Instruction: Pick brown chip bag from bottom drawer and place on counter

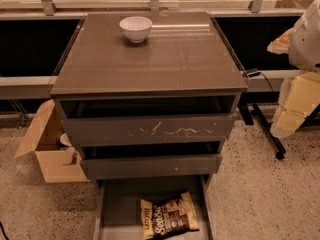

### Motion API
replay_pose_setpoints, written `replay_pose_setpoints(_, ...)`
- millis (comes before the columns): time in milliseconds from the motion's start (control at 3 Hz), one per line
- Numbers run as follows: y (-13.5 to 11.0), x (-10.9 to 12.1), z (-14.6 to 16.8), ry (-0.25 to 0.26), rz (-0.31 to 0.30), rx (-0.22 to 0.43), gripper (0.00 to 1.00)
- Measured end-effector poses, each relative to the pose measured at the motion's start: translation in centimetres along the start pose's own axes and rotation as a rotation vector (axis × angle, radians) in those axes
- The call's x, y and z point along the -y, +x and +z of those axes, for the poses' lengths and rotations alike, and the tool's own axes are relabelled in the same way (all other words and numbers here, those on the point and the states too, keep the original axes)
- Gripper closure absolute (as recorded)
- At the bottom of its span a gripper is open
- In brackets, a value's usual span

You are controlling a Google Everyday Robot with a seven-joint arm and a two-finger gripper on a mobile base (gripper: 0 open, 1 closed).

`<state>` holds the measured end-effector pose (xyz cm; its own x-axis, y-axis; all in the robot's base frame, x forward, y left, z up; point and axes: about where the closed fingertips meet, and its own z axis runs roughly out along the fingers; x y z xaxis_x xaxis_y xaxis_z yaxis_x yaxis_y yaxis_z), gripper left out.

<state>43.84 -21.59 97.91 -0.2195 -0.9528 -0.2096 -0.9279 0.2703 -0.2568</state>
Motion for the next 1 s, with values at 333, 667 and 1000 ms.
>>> replay_pose_setpoints(333,0.0,0.0,0.0,0.0,0.0,0.0,0.0)
replay_pose_setpoints(667,-0.4,-0.1,0.6,0.003,-0.013,0.009,0.0)
replay_pose_setpoints(1000,-1.5,-1.9,5.6,-0.06,-0.066,0.107,0.0)
